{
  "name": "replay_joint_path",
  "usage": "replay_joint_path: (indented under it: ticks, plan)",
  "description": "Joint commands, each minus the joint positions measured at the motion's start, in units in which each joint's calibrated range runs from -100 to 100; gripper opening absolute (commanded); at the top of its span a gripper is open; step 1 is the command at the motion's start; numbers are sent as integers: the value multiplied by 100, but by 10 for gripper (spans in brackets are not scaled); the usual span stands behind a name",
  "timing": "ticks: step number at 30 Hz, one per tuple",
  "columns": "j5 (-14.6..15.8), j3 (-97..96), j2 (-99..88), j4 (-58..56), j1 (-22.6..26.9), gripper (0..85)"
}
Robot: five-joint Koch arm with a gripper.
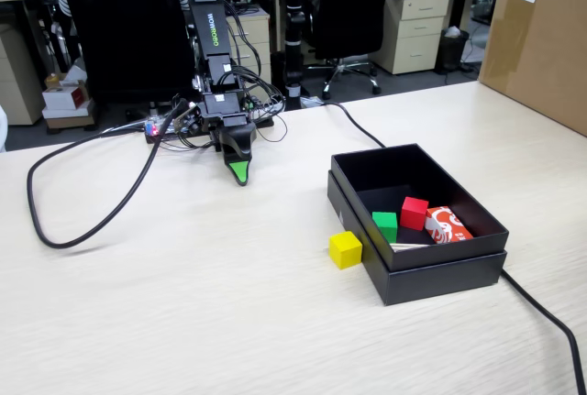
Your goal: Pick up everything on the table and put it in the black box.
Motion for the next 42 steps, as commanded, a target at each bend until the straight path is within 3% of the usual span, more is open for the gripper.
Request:
replay_joint_path:
  ticks: [1, 21, 25, 32, 42]
  plan:
    - [-49, -94, 36, -127, 5, 485]
    - [-147, 79, 47, -317, 0, 477]
    - [-137, 487, 36, -965, -10, 479]
    - [-112, 2717, 116, -3315, -10, 477]
    - [59, 6488, 2445, -5475, 73, 476]
